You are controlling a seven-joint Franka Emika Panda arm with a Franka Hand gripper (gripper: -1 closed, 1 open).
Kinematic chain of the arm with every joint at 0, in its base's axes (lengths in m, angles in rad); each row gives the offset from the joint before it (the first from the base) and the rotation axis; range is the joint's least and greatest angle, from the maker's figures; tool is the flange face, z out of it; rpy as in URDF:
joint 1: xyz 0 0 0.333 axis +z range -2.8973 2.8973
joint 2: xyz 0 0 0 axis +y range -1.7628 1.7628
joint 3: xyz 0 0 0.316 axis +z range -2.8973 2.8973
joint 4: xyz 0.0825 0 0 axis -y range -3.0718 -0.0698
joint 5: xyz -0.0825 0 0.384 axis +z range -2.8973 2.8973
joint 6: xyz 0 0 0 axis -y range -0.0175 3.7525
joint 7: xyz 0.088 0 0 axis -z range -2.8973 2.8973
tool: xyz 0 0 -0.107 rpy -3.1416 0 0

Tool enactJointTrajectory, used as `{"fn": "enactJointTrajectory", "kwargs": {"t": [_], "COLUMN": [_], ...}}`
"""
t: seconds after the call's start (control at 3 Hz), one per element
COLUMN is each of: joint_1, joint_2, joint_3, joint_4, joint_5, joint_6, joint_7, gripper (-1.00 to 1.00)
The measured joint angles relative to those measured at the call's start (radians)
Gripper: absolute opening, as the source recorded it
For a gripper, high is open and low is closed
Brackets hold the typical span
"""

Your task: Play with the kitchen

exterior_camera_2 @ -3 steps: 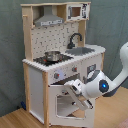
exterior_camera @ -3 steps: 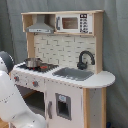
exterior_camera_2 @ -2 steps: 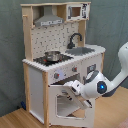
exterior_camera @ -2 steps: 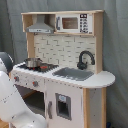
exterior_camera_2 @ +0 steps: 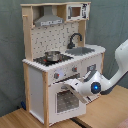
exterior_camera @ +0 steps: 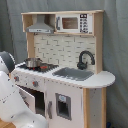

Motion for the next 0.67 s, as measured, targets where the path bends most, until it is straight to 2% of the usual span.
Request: {"fn": "enactJointTrajectory", "kwargs": {"t": [0.33, 0.67], "joint_1": [0.0, 0.081], "joint_2": [0.0, 0.011], "joint_3": [-0.092, -0.096], "joint_4": [-0.01, 0.003], "joint_5": [-0.04, -0.059], "joint_6": [-0.002, -0.056], "joint_7": [0.0, 0.0], "gripper": [-1.0, -1.0]}}
